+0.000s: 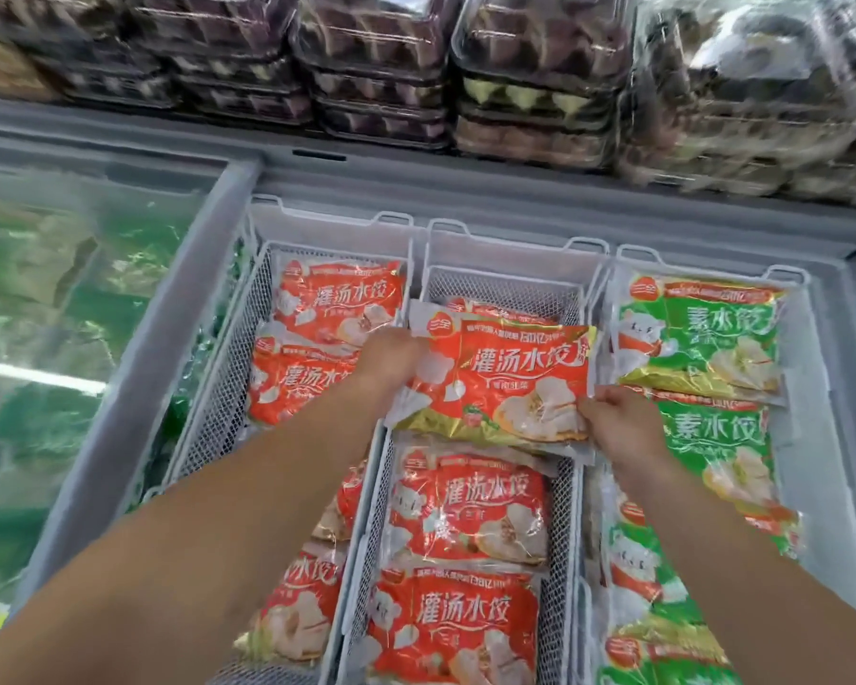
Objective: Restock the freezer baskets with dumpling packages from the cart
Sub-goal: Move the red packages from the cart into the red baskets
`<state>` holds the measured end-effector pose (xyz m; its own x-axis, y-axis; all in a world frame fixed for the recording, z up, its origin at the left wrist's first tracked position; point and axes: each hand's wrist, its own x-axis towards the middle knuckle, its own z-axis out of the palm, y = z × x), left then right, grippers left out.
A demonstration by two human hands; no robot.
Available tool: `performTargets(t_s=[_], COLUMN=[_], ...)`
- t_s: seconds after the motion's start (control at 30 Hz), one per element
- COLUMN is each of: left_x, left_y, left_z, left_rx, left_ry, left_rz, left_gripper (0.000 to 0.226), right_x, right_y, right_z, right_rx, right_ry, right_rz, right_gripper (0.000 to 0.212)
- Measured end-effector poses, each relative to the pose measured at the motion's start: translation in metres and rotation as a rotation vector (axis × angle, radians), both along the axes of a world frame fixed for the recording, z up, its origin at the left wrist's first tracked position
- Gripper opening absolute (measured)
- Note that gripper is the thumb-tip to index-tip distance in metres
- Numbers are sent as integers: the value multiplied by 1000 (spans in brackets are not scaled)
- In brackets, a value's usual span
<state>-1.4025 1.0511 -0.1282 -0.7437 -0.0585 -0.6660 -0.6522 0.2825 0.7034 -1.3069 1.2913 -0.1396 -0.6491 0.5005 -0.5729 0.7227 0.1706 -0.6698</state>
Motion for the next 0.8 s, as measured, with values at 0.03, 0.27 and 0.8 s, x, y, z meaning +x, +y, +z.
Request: performTargets(t_s=[0.03,0.27,0.8], left_x=[-10,-48,-18], left_y=[3,27,35], left_z=[1,-49,-147], left_rx=[-10,-466,-650], left_ry=[12,395,127], left_rz=[-11,-511,-1134], left_gripper=[11,57,95], right_x=[-10,-70,-48], right_y=[0,7,-21], right_z=[1,-11,-131], right_rx=[7,326,447], right_ry=[-3,47,-297], right_rz=[2,464,1061], right_gripper=[8,42,97])
